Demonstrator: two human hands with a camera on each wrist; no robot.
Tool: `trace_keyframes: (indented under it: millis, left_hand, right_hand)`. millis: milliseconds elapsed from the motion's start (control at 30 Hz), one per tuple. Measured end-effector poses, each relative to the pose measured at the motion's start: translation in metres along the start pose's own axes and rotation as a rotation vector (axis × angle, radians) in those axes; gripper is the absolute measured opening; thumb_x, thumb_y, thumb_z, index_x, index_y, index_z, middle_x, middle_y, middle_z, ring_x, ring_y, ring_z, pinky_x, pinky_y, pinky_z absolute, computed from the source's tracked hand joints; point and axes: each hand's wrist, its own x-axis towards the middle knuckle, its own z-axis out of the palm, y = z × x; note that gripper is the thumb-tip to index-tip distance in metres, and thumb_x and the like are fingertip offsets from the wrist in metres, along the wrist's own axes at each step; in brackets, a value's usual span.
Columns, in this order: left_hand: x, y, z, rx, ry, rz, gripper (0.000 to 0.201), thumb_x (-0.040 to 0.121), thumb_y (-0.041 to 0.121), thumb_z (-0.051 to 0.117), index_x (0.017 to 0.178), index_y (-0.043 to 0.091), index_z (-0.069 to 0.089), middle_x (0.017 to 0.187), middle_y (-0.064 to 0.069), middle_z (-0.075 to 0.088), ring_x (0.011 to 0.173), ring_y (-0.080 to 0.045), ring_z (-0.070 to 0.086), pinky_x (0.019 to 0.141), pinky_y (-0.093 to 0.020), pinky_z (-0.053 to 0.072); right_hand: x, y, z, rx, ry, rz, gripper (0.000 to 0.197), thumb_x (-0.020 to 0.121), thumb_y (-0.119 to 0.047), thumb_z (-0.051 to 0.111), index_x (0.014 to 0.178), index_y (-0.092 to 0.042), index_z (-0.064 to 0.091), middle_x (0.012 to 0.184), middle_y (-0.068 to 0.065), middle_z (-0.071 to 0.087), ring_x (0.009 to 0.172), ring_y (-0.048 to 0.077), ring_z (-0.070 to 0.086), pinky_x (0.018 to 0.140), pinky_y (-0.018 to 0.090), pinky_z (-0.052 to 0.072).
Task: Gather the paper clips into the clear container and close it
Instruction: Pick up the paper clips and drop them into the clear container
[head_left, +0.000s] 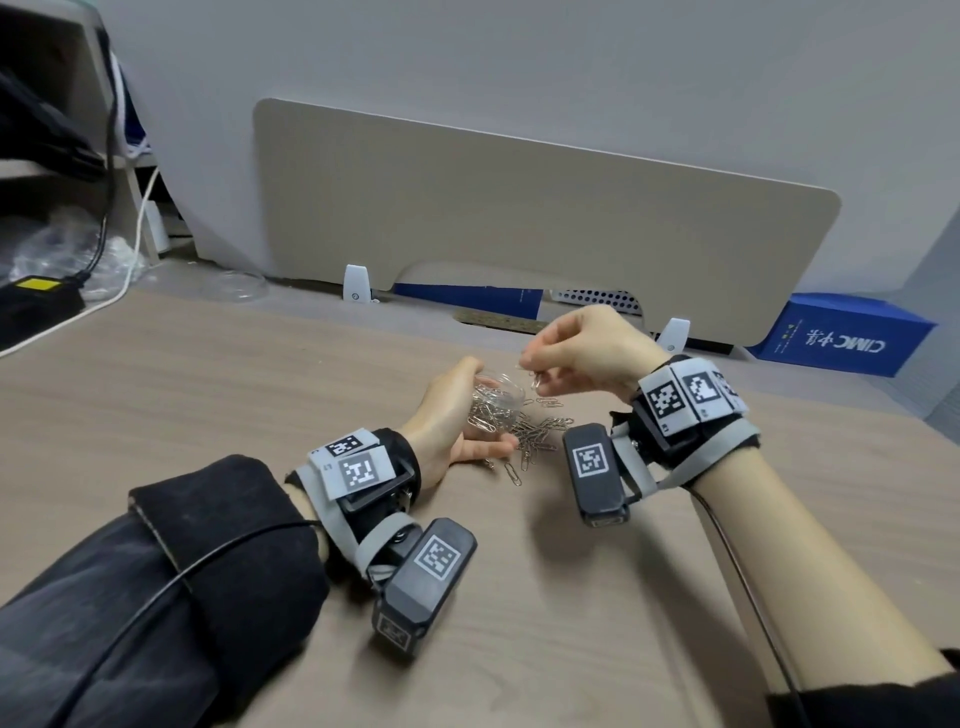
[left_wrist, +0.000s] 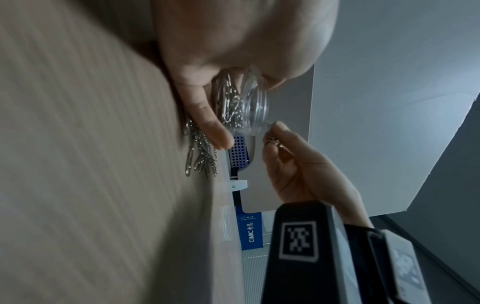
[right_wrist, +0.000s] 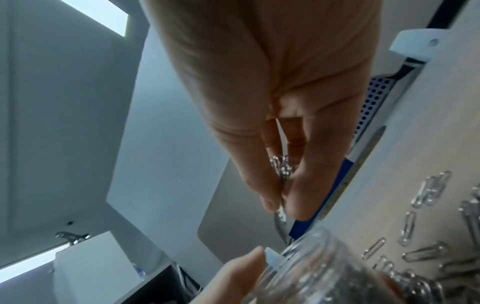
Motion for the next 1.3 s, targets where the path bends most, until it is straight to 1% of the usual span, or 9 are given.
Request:
trace_keyframes:
  millis: [200, 333, 500, 633, 733, 867, 1033, 1167, 1300]
  left_hand:
    - [-0.003, -0.003, 0.005, 0.040, -0.099, -0.008, 0.031, 0.100, 0.036, 0.038, 0.108, 0.014, 0.059, 0.095, -0.014, 0.066, 0.058, -0.031, 0.067, 0.043, -0.027, 0.052]
    - [0.000, -0.005, 0.003, 0.006, -0.070, 0.012, 0.036, 0.099, 0.033, 0.039, 0.123, 0.013, 0.056, 0.123, -0.016, 0.060, 0.082, -0.032, 0.069, 0.048, -0.032, 0.056]
    - [0.007, 0.004, -0.007, -0.084, 0.067, 0.042, 0.031, 0.099, 0.034, 0.038, 0.104, 0.009, 0.056, 0.089, -0.017, 0.066, 0.060, -0.029, 0.064, 0.046, -0.032, 0.056]
    - [0.020, 0.019, -0.029, -0.148, 0.237, 0.100, 0.032, 0.098, 0.035, 0.039, 0.099, 0.010, 0.058, 0.091, -0.016, 0.066, 0.063, -0.026, 0.063, 0.047, -0.032, 0.056]
    - [0.029, 0.026, -0.042, -0.209, 0.321, 0.092, 0.029, 0.096, 0.038, 0.040, 0.095, 0.013, 0.056, 0.099, -0.017, 0.064, 0.073, -0.029, 0.063, 0.041, -0.028, 0.053]
    - [0.038, 0.027, -0.049, -0.227, 0.351, 0.096, 0.039, 0.095, 0.040, 0.040, 0.108, 0.009, 0.058, 0.097, -0.018, 0.065, 0.072, -0.030, 0.064, 0.042, -0.028, 0.053]
    - [0.039, 0.028, -0.054, -0.216, 0.299, 0.026, 0.041, 0.096, 0.039, 0.038, 0.115, 0.008, 0.055, 0.108, -0.019, 0.064, 0.068, -0.030, 0.066, 0.050, -0.033, 0.058]
    - [0.037, 0.028, -0.051, -0.191, 0.243, -0.018, 0.038, 0.096, 0.037, 0.037, 0.112, 0.009, 0.055, 0.118, -0.020, 0.061, 0.069, -0.030, 0.066, 0.052, -0.034, 0.059]
    - [0.038, 0.028, -0.050, -0.191, 0.225, -0.023, 0.040, 0.097, 0.035, 0.035, 0.121, 0.007, 0.053, 0.106, -0.018, 0.063, 0.068, -0.028, 0.064, 0.054, -0.035, 0.060]
  right_hand:
    - [-0.003, -0.004, 0.019, -0.199, -0.048, -0.153, 0.015, 0.079, -0.003, 0.076, 0.088, 0.006, 0.069, 0.079, 0.020, 0.069, 0.059, 0.016, 0.064, 0.060, 0.025, 0.060]
    - [-0.005, -0.008, 0.020, -0.274, -0.100, -0.198, 0.020, 0.084, -0.014, 0.073, 0.088, 0.005, 0.070, 0.081, 0.015, 0.072, 0.063, 0.014, 0.066, 0.064, 0.028, 0.060]
    - [-0.001, -0.007, 0.011, -0.164, 0.126, -0.206, 0.022, 0.091, -0.019, 0.061, 0.088, 0.001, 0.070, 0.086, 0.014, 0.073, 0.065, 0.018, 0.065, 0.056, 0.027, 0.058]
    - [0.011, 0.015, 0.010, -0.258, 0.069, -0.008, 0.019, 0.093, -0.022, 0.061, 0.096, -0.005, 0.068, 0.096, 0.012, 0.071, 0.073, 0.018, 0.066, 0.060, 0.027, 0.060]
    - [0.022, 0.019, 0.021, -0.348, -0.025, 0.068, 0.020, 0.092, -0.025, 0.061, 0.103, -0.010, 0.069, 0.105, 0.008, 0.069, 0.087, 0.019, 0.065, 0.074, 0.033, 0.061]
    - [0.046, -0.008, 0.040, -0.555, -0.082, 0.020, 0.027, 0.096, -0.019, 0.052, 0.118, -0.014, 0.067, 0.118, 0.004, 0.063, 0.109, 0.022, 0.061, 0.084, 0.035, 0.058]
    - [0.076, -0.030, 0.062, -0.919, -0.152, 0.002, 0.044, 0.093, -0.003, 0.043, 0.134, -0.012, 0.056, 0.141, 0.005, 0.053, 0.128, 0.024, 0.050, 0.106, 0.037, 0.041]
    - [0.084, -0.028, 0.073, -1.087, -0.300, 0.037, 0.036, 0.094, -0.004, 0.045, 0.125, -0.008, 0.062, 0.129, 0.011, 0.062, 0.109, 0.026, 0.060, 0.089, 0.034, 0.046]
    - [0.074, -0.021, 0.069, -1.189, -0.366, -0.011, 0.036, 0.092, -0.008, 0.048, 0.122, -0.017, 0.065, 0.116, 0.001, 0.066, 0.101, 0.021, 0.061, 0.094, 0.035, 0.050]
